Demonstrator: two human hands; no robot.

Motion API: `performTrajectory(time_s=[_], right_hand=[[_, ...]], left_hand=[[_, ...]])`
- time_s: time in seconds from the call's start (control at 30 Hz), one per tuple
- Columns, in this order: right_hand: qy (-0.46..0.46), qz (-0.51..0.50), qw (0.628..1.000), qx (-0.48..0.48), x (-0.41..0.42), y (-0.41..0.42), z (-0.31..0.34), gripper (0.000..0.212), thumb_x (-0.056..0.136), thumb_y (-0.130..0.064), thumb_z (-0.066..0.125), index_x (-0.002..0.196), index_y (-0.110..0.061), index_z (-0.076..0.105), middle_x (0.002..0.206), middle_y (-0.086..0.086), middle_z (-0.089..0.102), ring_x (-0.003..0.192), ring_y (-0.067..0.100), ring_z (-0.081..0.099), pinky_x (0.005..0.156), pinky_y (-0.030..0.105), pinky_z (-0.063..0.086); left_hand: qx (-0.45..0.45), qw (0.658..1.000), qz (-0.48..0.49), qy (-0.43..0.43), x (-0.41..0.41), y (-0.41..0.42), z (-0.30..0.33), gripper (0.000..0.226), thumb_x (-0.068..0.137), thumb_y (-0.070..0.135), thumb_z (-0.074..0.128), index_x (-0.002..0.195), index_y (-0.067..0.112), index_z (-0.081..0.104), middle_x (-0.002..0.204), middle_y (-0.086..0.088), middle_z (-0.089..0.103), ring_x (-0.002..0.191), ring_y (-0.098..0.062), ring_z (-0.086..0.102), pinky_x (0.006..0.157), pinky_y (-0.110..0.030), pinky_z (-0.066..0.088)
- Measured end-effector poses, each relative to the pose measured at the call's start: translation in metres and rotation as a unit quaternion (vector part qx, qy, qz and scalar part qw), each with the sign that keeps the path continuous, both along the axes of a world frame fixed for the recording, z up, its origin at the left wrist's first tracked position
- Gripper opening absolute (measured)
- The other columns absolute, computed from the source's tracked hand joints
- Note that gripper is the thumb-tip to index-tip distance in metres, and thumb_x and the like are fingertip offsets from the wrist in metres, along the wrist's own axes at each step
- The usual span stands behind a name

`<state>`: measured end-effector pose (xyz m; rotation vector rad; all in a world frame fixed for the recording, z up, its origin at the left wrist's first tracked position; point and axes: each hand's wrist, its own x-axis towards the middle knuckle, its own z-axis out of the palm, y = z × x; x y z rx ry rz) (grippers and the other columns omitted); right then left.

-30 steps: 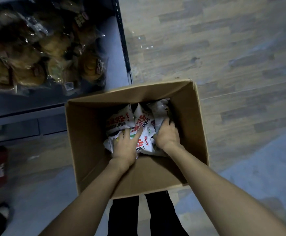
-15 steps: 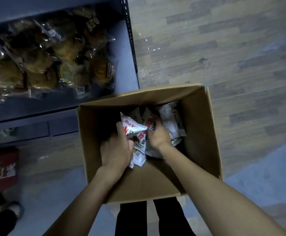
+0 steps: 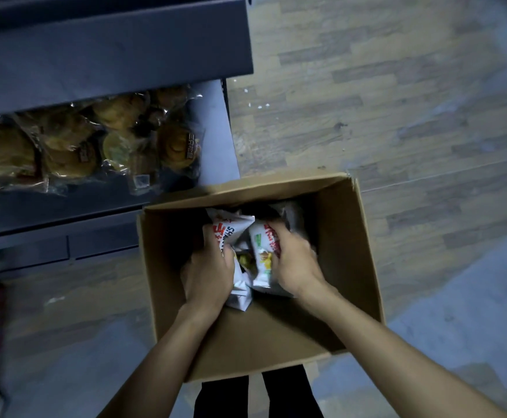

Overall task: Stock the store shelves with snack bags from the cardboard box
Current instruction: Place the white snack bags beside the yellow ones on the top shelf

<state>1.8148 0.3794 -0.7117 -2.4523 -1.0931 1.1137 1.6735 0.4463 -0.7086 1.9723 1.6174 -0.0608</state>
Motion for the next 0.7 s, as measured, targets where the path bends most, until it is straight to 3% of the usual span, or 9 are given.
performTrajectory(time_s=[0.13,0.27,0.33,0.43,0.53,0.63,0.7], right_hand=[[-0.076,-0.007,0.997,-0.004,0.022,-0.015,-0.004,0.069,0.088,-0.001,0.047,0.15,-0.026,0.029,0.135,0.015,0.041,0.117,0.038,0.047,0.098,0.041,0.04],[-0.042,-0.014,0.991,-0.126,0.014,-0.004,-0.038,0.074,0.096,-0.03,0.047,0.156,-0.026,0.004,0.155,0.021,0.011,0.134,0.042,0.029,0.109,0.045,0.03],[-0.055,-0.01,0.989,-0.138,0.006,0.002,-0.053,0.085,0.093,-0.046,0.047,0.156,-0.026,-0.006,0.155,0.021,0.009,0.134,0.041,0.026,0.109,0.047,0.029],[-0.066,0.007,0.987,-0.148,0.003,0.003,-0.07,0.095,0.089,-0.056,0.051,0.153,-0.033,-0.015,0.152,0.02,0.007,0.132,0.04,0.025,0.106,0.049,0.029],[-0.104,0.028,0.98,-0.17,0.005,0.005,-0.075,0.09,0.091,-0.053,0.052,0.154,-0.035,-0.01,0.153,0.02,0.009,0.134,0.038,0.024,0.106,0.046,0.031],[-0.188,0.057,0.965,-0.175,0.004,0.01,-0.069,0.08,0.094,-0.037,0.054,0.156,-0.031,0.004,0.145,0.02,0.027,0.128,0.036,0.035,0.098,0.04,0.038],[-0.21,0.054,0.965,-0.147,0.004,0.01,-0.06,0.063,0.097,-0.026,0.05,0.152,-0.027,0.02,0.136,0.016,0.039,0.12,0.033,0.043,0.09,0.038,0.044]], left_hand=[[-0.006,1.0,-0.016,0.024,0.004,-0.004,-0.03,0.039,0.095,0.03,0.052,0.129,0.013,0.044,0.117,-0.018,0.057,0.1,-0.041,0.06,0.075,-0.045,0.052],[0.016,0.99,-0.089,0.107,0.011,-0.01,-0.068,0.041,0.092,0.027,0.051,0.124,0.001,0.048,0.113,-0.021,0.052,0.101,-0.038,0.056,0.08,-0.043,0.05],[-0.013,0.991,-0.071,0.111,0.017,-0.016,-0.081,0.057,0.087,0.038,0.056,0.128,0.0,0.043,0.115,-0.023,0.049,0.104,-0.041,0.054,0.081,-0.046,0.048],[-0.051,0.99,-0.041,0.125,0.03,-0.024,-0.093,0.084,0.079,0.055,0.059,0.138,0.004,0.031,0.125,-0.023,0.041,0.113,-0.042,0.045,0.088,-0.05,0.042],[-0.056,0.989,-0.034,0.134,0.039,-0.024,-0.097,0.092,0.077,0.061,0.058,0.142,0.008,0.022,0.132,-0.021,0.034,0.12,-0.04,0.038,0.095,-0.05,0.036],[-0.079,0.984,-0.054,0.148,0.034,-0.019,-0.094,0.093,0.08,0.063,0.058,0.145,0.012,0.017,0.135,-0.017,0.031,0.124,-0.036,0.037,0.096,-0.049,0.04],[-0.076,0.986,-0.078,0.128,0.028,-0.014,-0.083,0.087,0.081,0.059,0.062,0.144,0.013,0.024,0.132,-0.015,0.039,0.121,-0.034,0.044,0.092,-0.044,0.045]])
